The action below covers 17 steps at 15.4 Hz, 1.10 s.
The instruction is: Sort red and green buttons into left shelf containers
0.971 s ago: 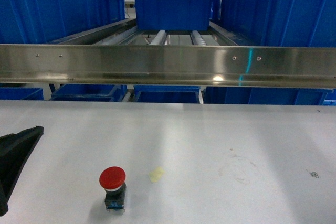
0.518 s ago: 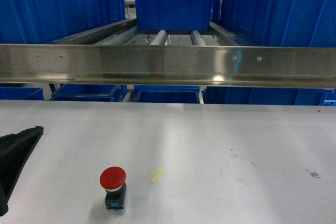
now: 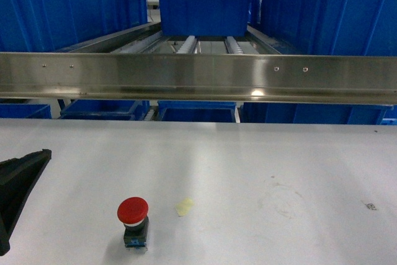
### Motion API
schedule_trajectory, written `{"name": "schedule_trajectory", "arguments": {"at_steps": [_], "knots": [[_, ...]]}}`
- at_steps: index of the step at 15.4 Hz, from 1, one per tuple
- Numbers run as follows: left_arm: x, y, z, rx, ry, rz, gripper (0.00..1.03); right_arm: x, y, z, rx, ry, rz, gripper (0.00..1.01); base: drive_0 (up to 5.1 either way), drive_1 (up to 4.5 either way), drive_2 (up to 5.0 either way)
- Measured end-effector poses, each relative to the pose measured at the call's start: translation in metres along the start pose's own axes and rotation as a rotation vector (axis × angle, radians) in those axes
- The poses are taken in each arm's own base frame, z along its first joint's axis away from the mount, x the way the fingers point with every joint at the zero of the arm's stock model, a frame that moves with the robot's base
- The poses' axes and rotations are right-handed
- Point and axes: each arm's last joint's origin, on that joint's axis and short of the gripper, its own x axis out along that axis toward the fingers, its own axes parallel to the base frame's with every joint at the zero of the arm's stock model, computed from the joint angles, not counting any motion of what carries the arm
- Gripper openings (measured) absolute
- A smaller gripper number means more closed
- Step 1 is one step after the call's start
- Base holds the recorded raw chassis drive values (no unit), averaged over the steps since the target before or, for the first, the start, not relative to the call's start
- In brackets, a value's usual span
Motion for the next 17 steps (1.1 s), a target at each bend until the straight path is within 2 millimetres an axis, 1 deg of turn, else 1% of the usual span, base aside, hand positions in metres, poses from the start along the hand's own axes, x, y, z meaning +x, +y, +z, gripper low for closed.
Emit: {"name": "schedule_trajectory", "arguments": {"at_steps": [1,4,5,6,8,10,11,14,17], "knots": [[0.0,0.0,0.0,0.0,0.0,0.0,0.98,-0.001,0.0,0.002,-0.006,-0.014,-0.003,0.27,0.0,0.0,0.0],[0.003,0.001,0.0,0.011,-0.023,0.001,0.98,0.0,0.0,-0.001,-0.023,0.01,-0.005,0.27,0.0,0.0,0.0],[0.012,0.002,-0.01,-0.012,0.051,-0.01,0.98,0.0,0.0,-0.001,-0.024,0.003,-0.005,0.27,0.0,0.0,0.0],[0.016,0.0,-0.018,-0.014,0.083,-0.018,0.98,0.0,0.0,-0.001,-0.024,0.006,-0.005,0.27,0.0,0.0,0.0],[0.025,-0.006,-0.024,-0.008,0.111,-0.057,0.98,0.0,0.0,-0.001,-0.024,0.006,-0.007,0.27,0.0,0.0,0.0],[0.043,-0.017,-0.03,0.004,0.157,-0.119,0.98,0.0,0.0,-0.001,-0.024,0.006,-0.006,0.27,0.0,0.0,0.0],[0.048,-0.023,-0.034,0.012,0.192,-0.146,0.98,0.0,0.0,-0.001,-0.024,0.006,-0.007,0.27,0.0,0.0,0.0],[0.057,-0.042,-0.037,0.062,0.227,-0.216,0.98,0.0,0.0,-0.001,-0.024,0.006,-0.006,0.27,0.0,0.0,0.0],[0.063,-0.055,-0.045,0.102,0.254,-0.24,0.98,0.0,0.0,-0.001,-0.024,0.006,-0.007,0.27,0.0,0.0,0.0]]}}
